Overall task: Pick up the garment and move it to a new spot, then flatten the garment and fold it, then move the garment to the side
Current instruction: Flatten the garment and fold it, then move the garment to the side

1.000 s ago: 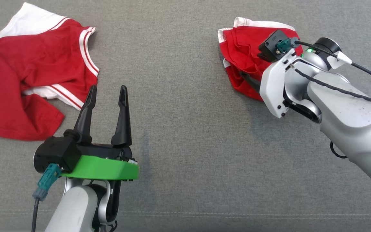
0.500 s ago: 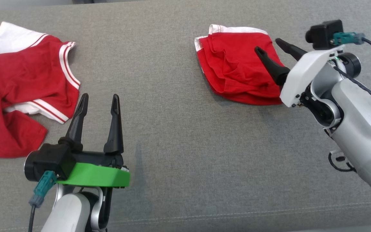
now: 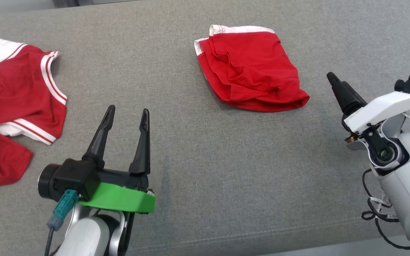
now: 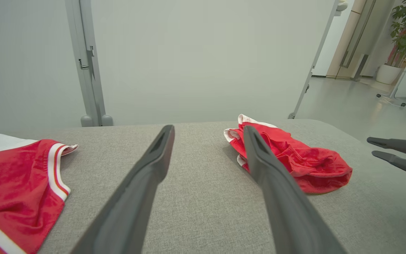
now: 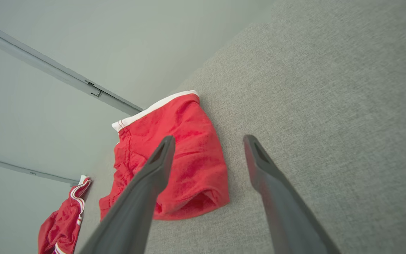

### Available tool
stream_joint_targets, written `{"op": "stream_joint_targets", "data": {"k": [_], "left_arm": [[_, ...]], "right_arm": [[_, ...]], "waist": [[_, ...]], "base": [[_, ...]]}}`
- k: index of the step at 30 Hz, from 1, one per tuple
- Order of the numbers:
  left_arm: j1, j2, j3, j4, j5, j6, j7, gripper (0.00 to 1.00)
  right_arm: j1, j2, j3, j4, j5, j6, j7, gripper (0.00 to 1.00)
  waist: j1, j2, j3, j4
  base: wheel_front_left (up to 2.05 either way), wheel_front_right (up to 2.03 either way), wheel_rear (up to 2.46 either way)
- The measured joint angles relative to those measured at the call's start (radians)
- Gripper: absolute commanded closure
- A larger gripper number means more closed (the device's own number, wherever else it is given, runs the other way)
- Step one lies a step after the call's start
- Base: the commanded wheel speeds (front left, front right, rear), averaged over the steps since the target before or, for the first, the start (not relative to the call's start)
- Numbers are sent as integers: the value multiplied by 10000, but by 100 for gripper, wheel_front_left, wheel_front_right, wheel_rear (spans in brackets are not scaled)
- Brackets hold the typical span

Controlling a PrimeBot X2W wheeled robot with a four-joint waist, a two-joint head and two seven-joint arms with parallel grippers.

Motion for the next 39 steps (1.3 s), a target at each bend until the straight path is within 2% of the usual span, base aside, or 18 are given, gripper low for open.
{"op": "stream_joint_targets", "data": {"k": [7,20,30,39], "left_arm": [[-3,-4,-127,-186,59,27,198,0],[-156,-84,-219,-305,144,27,274,0],[-287,-161,-245,-270,148,27,188,0],[-318,-176,-125,-265,163,27,171,0]], "right_arm": [[224,253,-629,295,1028,109,15,0],[-64,531,-909,729,1653,236,374,0],[-404,665,-1764,1197,2838,288,688,0],[-829,704,-1620,1419,3064,345,1262,0]], "waist": [[-1,0,374,115],[0,0,1004,802],[0,-1,1203,1324],[-1,0,1308,1580]], "base": [[0,0,0],[0,0,0],[0,0,0],[0,0,0]]}}
